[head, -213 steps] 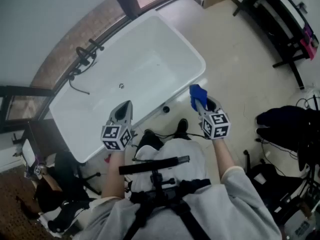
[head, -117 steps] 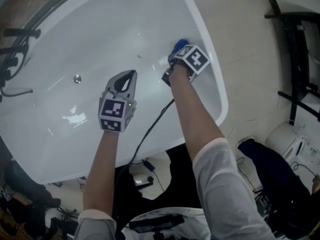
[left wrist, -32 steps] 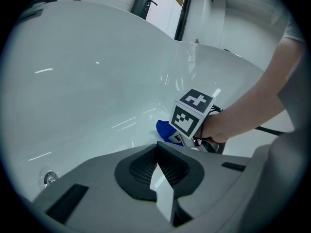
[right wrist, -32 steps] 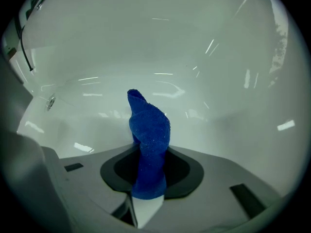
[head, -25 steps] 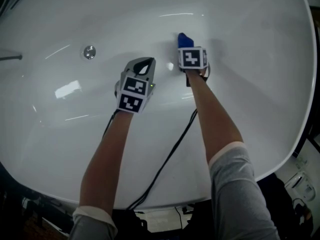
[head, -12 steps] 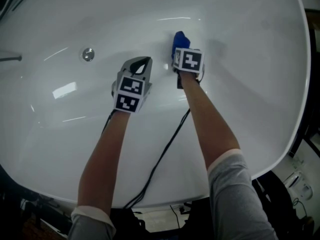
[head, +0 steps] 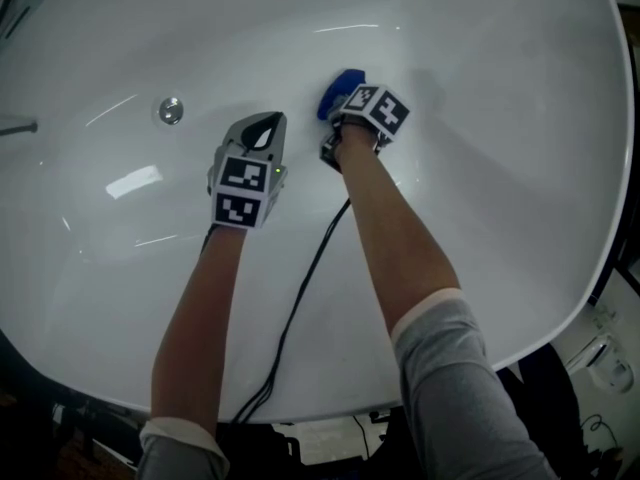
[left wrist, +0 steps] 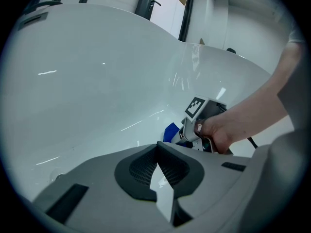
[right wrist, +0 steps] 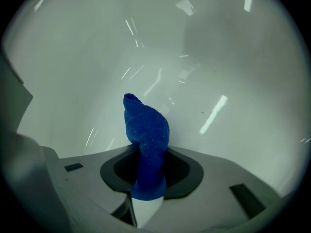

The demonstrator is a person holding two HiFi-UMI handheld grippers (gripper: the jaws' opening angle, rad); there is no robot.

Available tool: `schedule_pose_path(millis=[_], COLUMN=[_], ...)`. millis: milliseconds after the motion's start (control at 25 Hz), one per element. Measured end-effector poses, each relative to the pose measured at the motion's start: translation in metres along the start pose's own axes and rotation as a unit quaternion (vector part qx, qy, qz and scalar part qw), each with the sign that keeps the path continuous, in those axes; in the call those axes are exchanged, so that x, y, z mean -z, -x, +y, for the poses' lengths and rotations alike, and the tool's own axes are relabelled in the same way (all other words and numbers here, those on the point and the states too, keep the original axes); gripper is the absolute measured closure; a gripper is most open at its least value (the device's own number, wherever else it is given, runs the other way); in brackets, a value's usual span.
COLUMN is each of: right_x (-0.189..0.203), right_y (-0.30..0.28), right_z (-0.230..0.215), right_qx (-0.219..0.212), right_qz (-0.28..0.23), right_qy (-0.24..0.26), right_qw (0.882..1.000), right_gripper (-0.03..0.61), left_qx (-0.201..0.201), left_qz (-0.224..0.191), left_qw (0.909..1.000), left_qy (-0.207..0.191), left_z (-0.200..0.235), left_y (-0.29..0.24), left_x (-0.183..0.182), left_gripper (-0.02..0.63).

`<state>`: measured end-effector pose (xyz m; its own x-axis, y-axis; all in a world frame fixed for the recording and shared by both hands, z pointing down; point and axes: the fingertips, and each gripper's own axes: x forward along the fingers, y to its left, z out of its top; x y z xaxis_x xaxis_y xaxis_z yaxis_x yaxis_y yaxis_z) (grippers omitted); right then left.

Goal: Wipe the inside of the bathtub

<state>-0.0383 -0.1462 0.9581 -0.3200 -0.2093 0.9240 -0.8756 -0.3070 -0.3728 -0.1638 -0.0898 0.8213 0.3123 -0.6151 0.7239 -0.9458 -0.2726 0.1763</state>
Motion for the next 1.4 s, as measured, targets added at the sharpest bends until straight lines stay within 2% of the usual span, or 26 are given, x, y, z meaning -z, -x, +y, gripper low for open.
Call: schedule_pose_path(millis=[360, 680, 880, 1040, 1160, 1400], right_x=[-0.039, -0.076, -0.083, -0.089, -0.093, -0.112], right_y=[0.015, 0.046, 0.059, 0.077, 0.094, 0.137], right_z=[-0.045, -0.103, -0.114, -0.117, -0.117, -0.108], right_qx=[0.04, 0.108, 0.13, 0.134, 0.133, 0.107], right_qz=[-0.054, -0.113, -0.134, -0.146, -0.15, -0.165], right_qy=[-0.049, -0.072, -0.089, -0.095, -0.119, -0.166], right_qw=[0.997, 0.985, 0.978, 0.976, 0.972, 0.966], right_gripper=[0.465, 0.466, 0.468, 0.469, 0.469, 0.471], left_qx=[0.017, 0.019, 0.021, 0.023, 0.032, 0.045], left_qz=[0.004, 0.005, 0.002, -0.004, -0.009, -0.022], left_qw=[0.9998, 0.9997, 0.9996, 0.9996, 0.9992, 0.9978], left_qy=[-0.01, -0.013, -0.019, -0.017, -0.022, -0.044], left_z=[-0.019, -0.023, -0.029, -0.035, -0.049, -0.073], left_y=[-0.01, -0.014, -0.012, -0.01, -0.006, 0.012], left_x=[0.0, 0.0, -0.007, -0.018, -0.032, -0.073], left_gripper=[0.612, 0.612, 0.614, 0.612, 0.612, 0.612])
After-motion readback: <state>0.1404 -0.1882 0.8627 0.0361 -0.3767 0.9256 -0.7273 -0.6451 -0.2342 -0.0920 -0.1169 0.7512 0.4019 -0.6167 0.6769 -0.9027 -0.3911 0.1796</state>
